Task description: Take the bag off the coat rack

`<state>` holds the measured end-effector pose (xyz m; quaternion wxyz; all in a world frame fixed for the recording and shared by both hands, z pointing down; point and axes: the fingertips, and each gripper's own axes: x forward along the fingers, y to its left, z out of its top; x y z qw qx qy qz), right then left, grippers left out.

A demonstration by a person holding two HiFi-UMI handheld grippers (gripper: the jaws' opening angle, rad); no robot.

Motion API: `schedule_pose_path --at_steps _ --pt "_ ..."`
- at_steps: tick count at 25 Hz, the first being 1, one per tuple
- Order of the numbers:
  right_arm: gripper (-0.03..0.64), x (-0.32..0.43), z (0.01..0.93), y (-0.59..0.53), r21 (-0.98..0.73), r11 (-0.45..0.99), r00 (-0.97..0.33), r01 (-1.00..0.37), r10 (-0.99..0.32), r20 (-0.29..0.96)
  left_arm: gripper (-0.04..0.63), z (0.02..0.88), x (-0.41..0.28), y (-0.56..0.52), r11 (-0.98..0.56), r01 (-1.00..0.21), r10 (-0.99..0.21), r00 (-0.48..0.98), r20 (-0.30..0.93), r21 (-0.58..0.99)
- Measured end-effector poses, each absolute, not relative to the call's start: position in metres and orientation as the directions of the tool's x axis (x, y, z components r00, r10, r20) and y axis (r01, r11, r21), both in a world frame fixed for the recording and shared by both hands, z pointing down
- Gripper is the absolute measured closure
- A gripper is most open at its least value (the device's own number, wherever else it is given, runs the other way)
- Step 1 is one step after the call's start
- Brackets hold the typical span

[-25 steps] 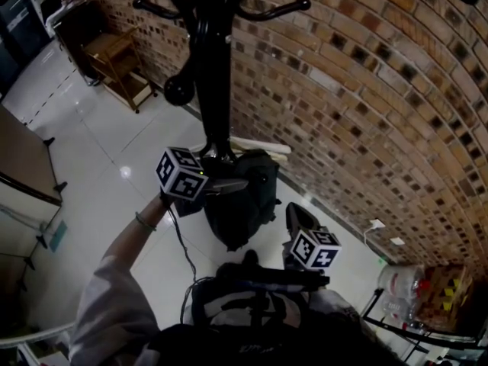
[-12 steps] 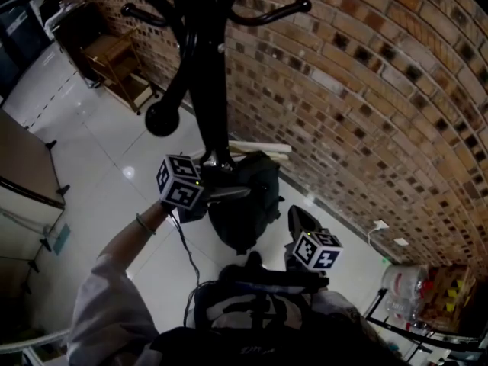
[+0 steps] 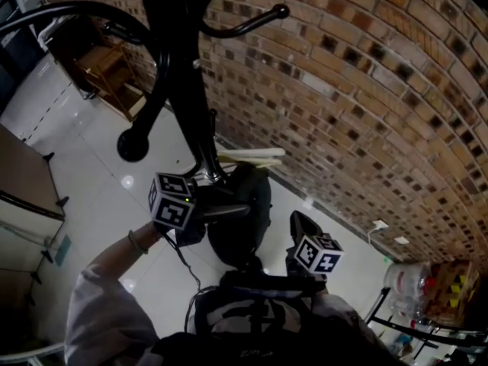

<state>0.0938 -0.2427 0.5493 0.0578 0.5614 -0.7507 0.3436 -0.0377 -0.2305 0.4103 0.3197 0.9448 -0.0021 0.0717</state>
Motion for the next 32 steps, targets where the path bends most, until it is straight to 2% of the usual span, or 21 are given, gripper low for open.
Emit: schedule_pose_path --at_steps 18,28,32 --pt "0.626 0.091 0.546 -0.236 -0.455 0.144 -0.367 -0.879 -0.813 0.451 0.554 0.393 -0.019 -0.206 -0.846 -0.12 -0.025 0.982 0.186 0.52" --pt "0.626 0.091 0.547 -0.223 -0.447 0.152 -0.367 -0.882 -0.816 0.446 0.554 0.396 -0.011 -0.205 -0.817 -0.175 -0.1 0.981 0.164 0.549" --pt "0.626 0.091 0.549 -0.218 -0.447 0.151 -0.367 -0.882 -0.815 0.448 0.554 0.393 0.002 -0.205 -0.838 -0.17 -0.085 0.979 0.184 0.518"
